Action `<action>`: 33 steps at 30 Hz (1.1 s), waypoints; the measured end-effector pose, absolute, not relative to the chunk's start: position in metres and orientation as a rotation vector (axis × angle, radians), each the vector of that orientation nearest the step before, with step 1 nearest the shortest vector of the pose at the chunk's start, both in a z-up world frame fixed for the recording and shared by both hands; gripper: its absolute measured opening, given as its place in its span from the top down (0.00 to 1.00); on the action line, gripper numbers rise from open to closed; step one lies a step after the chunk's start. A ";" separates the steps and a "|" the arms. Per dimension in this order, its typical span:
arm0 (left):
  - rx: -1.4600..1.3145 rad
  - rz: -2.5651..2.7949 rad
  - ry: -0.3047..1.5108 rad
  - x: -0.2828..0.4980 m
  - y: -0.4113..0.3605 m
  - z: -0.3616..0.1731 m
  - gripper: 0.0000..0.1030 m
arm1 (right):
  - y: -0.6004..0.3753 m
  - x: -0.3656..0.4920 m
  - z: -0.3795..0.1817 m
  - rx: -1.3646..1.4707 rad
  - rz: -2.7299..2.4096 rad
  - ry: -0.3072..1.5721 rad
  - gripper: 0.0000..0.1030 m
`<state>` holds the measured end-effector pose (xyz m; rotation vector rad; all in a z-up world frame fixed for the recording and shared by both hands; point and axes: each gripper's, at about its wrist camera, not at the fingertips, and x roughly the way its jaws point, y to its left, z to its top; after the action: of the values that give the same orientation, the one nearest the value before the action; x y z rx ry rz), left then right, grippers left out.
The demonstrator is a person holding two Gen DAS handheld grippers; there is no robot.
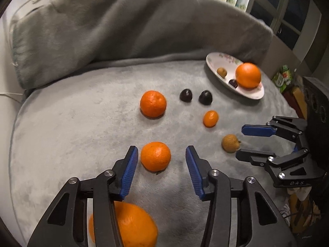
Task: Organize fruits
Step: 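Grasp a mandarin with the left gripper while the right gripper grasps a kiwi, then lift the mandarin and kiwi and carry them toward the plate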
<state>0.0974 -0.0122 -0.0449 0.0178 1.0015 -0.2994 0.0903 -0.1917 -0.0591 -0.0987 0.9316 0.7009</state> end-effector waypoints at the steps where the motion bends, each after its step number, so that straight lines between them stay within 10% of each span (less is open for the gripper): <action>1: 0.020 -0.298 1.020 0.101 -0.011 -0.047 0.56 | -0.191 0.089 -0.060 -0.102 0.701 0.932 0.48; 33: 0.031 -0.305 1.074 0.113 -0.018 -0.064 0.66 | -0.188 0.100 -0.071 -0.106 0.700 0.970 0.73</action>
<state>0.1135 -0.0176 -0.0643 0.0307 1.0742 -0.3053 0.1001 -0.1877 -0.0712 -0.1057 0.9702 0.6997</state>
